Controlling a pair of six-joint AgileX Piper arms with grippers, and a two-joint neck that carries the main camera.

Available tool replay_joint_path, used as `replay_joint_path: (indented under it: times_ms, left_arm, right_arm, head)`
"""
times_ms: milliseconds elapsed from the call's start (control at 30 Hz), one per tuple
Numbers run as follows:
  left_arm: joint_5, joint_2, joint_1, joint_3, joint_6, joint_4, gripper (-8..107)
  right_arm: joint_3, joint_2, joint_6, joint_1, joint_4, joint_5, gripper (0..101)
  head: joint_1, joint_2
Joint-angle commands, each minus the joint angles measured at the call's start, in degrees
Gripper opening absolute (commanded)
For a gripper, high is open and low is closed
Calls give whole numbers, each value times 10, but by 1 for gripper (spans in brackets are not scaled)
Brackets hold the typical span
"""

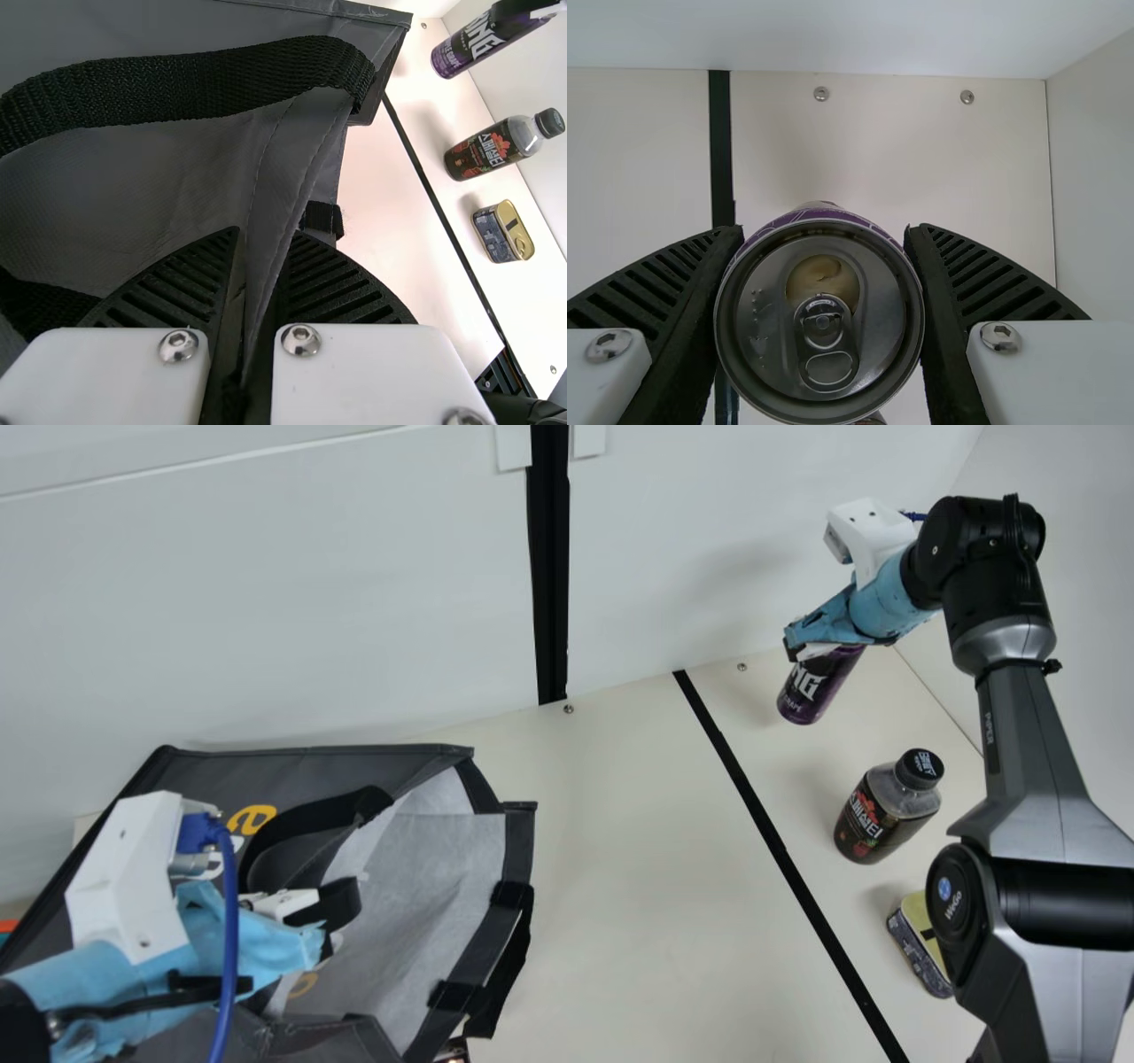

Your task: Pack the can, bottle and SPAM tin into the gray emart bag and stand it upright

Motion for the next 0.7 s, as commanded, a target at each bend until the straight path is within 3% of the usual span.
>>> replay_joint_path:
  times_ms: [0, 667]
  left_arm:
    - [0, 0, 0, 0, 0, 0, -8]
    - [0, 0, 0, 0, 0, 0, -8]
  right_arm:
    - [9, -9, -3, 6, 3, 0, 0]
    - [111, -117, -52, 64, 18, 0, 0]
  head:
    - [-13, 0]
    - [-13, 0]
